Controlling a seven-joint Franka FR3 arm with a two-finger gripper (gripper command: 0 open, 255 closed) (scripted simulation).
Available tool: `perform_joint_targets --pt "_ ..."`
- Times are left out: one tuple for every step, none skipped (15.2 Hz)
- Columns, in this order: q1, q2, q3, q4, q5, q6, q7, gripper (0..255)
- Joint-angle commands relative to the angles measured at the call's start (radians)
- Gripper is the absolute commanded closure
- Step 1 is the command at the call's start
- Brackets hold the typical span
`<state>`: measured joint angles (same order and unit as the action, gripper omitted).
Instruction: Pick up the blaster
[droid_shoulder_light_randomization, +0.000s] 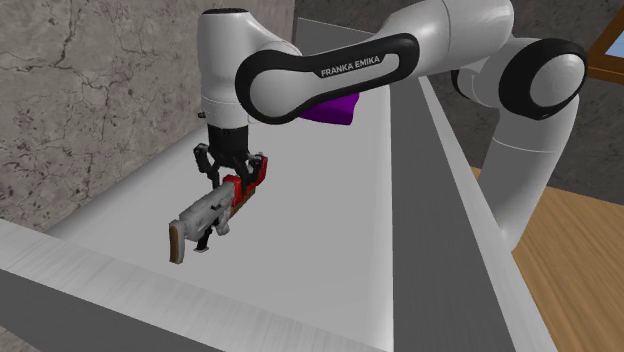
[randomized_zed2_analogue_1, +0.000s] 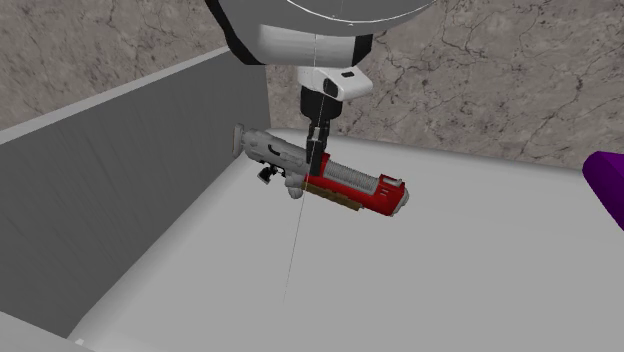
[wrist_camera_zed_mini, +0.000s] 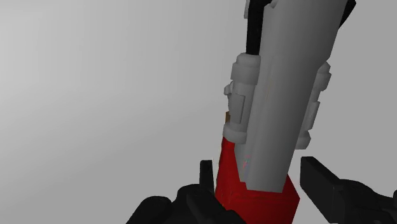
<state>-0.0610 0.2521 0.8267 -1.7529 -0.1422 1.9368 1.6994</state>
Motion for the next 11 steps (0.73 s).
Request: perform_joint_targets --pt "0.0 0.0 0.0 -0.002 0.0 0.002 0.0 255" --pt "0.0 0.001 0.0 -0.001 -0.001 0.002 0.0 255" --pt "0.0 0.001 0.0 -0.001 -0.001 0.002 0.0 255" --pt "0.0 0.001 0.0 -0.001 -0.001 0.002 0.0 255" --pt "0.0 0.001 0.0 0.0 -0.001 0.001 0.0 255" --pt "0.0 0.001 0.0 0.0 -0.001 0.001 0.0 255" --pt "0.0 0.001 0.0 0.0 -0.001 0.001 0.0 255" --pt "0.0 0.002 0.0 0.0 -0.001 0.001 0.0 255" --pt "0.0 0.0 0.0 -0.002 0.0 0.003 0.0 255" --pt "-0.001 -0.003 0.001 0.008 0.003 -0.009 -0.002 255" --pt "-0.001 -0.006 0.002 0.018 0.005 -0.022 -0.003 255"
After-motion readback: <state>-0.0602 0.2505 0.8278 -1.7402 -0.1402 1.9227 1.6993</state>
